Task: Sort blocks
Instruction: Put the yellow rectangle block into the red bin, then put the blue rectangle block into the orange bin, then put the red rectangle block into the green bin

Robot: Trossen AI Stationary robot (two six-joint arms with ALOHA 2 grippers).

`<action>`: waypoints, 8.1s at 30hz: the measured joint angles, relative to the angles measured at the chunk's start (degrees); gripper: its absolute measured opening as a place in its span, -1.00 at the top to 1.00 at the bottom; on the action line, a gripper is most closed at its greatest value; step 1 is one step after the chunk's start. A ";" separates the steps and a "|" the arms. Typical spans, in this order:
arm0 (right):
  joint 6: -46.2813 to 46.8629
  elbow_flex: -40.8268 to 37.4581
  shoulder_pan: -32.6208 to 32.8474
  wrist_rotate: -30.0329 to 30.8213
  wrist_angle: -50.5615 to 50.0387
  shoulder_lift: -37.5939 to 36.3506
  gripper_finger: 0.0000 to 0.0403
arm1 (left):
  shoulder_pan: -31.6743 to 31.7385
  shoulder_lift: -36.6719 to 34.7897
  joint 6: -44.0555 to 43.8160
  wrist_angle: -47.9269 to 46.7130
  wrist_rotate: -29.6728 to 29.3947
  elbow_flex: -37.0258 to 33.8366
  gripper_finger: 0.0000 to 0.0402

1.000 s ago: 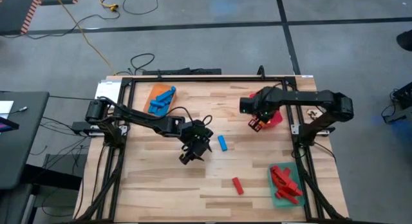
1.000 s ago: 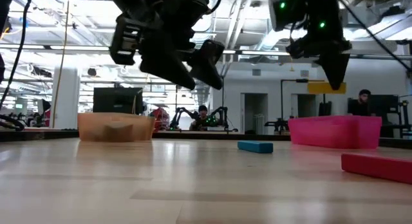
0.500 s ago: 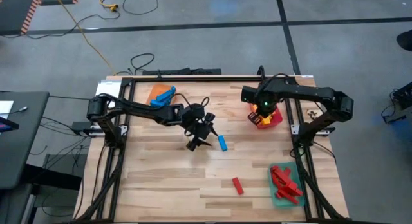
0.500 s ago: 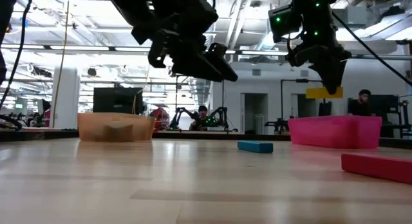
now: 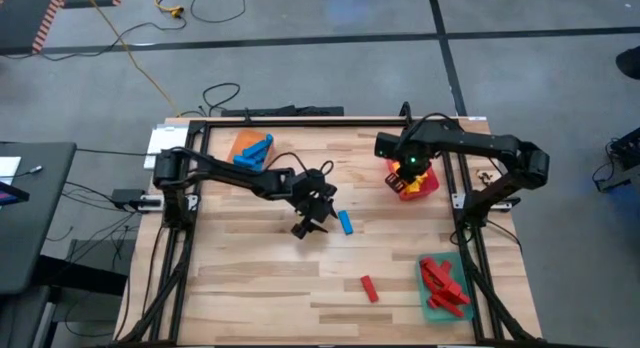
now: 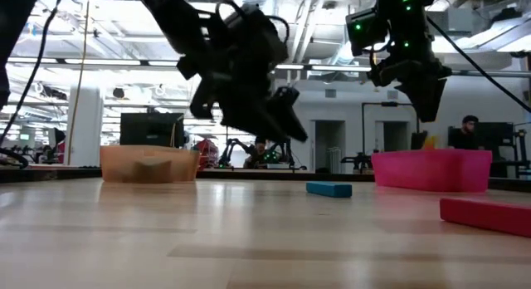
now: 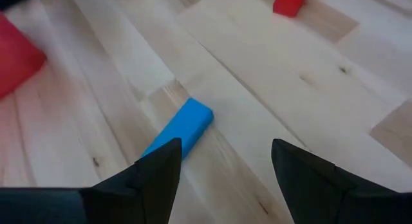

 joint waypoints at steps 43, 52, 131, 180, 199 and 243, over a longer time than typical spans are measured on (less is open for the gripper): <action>9.57 -0.98 21.81 0.49 45.59 21.75 -0.11 | 3.50 2.73 -0.94 -14.19 -8.85 0.36 -0.17; 5.69 -3.63 20.19 -5.81 60.93 21.84 -0.11 | 3.45 2.65 -1.31 -13.17 -10.77 -0.27 -0.17; 11.39 -3.06 34.40 4.49 51.47 13.89 -0.11 | -2.00 -2.99 -27.45 -15.28 -18.56 -0.91 -0.17; 18.77 -3.06 47.51 14.37 41.51 8.52 -0.11 | -0.76 -11.78 -26.72 -33.66 -41.82 -1.05 0.50; 23.85 -3.06 53.40 15.94 42.06 8.52 -0.11 | 28.06 -34.50 -27.56 -50.69 -44.17 -3.70 0.49; 47.80 -0.33 61.23 7.63 43.09 18.86 -0.11 | 34.37 -33.94 -26.71 -38.23 -35.29 -17.58 -0.36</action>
